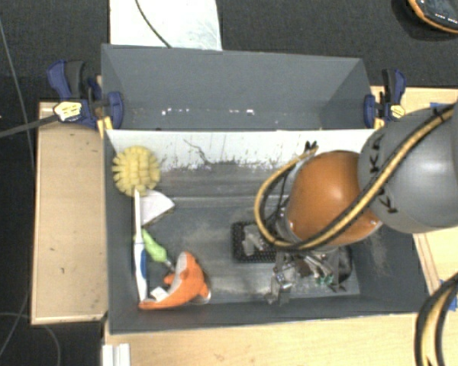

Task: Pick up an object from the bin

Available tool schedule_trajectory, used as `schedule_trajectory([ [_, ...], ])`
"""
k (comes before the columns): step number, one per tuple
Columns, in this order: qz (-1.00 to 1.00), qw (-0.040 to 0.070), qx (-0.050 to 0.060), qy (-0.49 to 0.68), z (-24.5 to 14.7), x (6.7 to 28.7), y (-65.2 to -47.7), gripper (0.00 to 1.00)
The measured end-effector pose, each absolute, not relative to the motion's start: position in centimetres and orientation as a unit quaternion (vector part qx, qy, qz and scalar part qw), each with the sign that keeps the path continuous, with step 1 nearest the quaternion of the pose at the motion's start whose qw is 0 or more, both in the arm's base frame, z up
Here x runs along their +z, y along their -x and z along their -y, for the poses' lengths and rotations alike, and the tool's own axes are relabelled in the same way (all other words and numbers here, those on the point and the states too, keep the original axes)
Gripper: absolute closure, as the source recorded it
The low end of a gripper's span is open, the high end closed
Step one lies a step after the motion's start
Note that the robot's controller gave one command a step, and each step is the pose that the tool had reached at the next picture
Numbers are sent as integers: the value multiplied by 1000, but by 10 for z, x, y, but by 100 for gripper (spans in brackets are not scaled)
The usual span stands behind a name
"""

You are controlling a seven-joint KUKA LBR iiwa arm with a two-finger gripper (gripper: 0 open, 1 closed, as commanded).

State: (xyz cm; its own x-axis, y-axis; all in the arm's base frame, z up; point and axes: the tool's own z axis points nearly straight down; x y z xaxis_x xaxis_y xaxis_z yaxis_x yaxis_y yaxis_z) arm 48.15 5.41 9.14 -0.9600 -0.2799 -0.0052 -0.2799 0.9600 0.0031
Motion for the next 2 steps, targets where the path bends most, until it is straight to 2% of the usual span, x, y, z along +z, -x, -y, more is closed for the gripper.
schedule_trajectory([
  [1, -961, 3, 1, 277, -139, 78, -482, 0],
  [2, -984, 6, 4, 177, -35, 94, -540, 0],
])
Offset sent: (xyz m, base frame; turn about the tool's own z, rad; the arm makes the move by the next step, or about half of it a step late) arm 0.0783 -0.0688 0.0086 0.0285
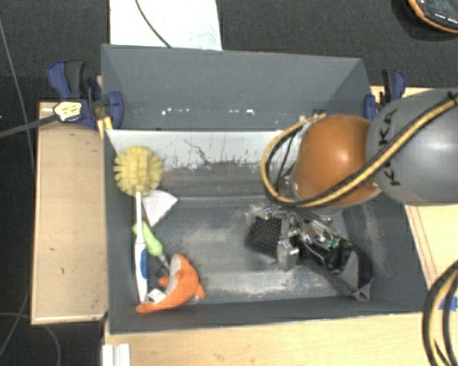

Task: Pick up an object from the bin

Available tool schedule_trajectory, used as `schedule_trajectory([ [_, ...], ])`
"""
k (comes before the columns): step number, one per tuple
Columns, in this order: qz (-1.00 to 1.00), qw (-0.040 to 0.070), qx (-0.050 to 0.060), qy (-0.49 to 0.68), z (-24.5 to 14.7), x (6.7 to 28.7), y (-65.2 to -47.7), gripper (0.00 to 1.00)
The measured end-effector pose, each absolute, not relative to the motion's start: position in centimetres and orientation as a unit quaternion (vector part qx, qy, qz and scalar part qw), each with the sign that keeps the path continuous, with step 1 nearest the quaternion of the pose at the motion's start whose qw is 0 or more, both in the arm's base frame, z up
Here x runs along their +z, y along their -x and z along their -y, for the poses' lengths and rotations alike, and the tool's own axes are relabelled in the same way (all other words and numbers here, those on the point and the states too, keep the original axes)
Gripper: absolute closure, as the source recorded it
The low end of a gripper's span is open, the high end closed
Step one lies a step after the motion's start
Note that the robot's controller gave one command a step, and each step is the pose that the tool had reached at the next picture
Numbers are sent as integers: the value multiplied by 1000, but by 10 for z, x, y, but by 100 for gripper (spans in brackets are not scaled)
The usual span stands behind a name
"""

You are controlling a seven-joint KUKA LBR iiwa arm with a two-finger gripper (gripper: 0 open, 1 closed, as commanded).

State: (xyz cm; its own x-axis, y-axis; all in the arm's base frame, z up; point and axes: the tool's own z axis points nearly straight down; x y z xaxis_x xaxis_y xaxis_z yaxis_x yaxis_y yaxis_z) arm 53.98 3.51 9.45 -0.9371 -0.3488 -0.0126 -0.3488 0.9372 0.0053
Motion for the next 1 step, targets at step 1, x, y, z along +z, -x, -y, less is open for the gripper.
schedule_trajectory([
  [1, -943, 5, -1, 331, -52, 76, -596, 100],
])
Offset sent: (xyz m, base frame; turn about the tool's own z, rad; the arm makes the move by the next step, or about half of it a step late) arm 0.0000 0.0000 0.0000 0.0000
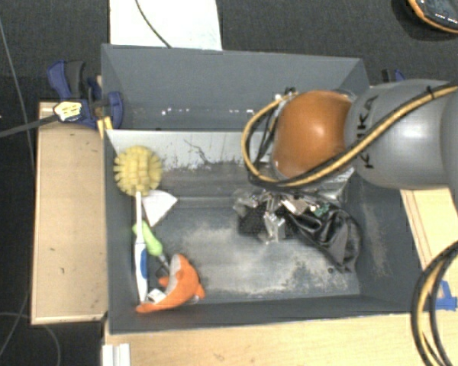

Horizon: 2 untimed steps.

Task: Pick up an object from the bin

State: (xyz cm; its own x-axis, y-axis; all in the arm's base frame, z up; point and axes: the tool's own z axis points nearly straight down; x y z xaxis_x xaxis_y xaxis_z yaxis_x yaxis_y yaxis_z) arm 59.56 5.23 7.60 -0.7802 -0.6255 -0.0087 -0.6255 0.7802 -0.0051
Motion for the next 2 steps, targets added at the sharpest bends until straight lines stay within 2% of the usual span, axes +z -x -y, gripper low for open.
schedule_trajectory([
  [1, -944, 5, -1, 329, -52, 76, -596, 100],
  [2, -945, 8, 0, 327, -53, 132, -597, 100],
])
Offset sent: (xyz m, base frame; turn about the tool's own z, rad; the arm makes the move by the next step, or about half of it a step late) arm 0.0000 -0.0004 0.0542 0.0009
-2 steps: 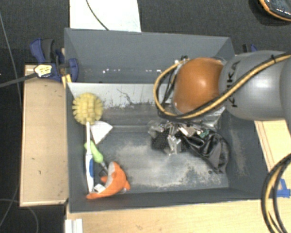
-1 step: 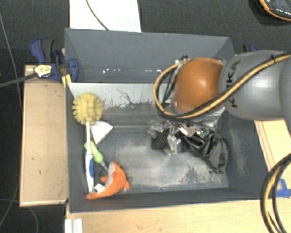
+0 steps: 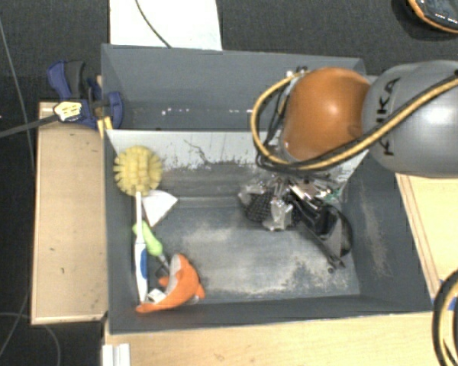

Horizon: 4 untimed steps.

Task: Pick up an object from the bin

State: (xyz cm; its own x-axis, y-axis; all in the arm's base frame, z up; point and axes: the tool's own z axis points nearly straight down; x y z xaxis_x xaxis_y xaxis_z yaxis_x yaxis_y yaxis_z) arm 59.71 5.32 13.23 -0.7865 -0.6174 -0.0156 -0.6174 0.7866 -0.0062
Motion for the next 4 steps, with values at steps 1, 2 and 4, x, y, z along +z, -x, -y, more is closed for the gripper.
schedule_trajectory([
  [1, -946, 7, 0, 323, -53, 143, -596, 100],
  [2, -947, 7, 1, 320, -54, 142, -596, 100],
  [4, -950, 10, 1, 312, -54, 167, -597, 100],
])
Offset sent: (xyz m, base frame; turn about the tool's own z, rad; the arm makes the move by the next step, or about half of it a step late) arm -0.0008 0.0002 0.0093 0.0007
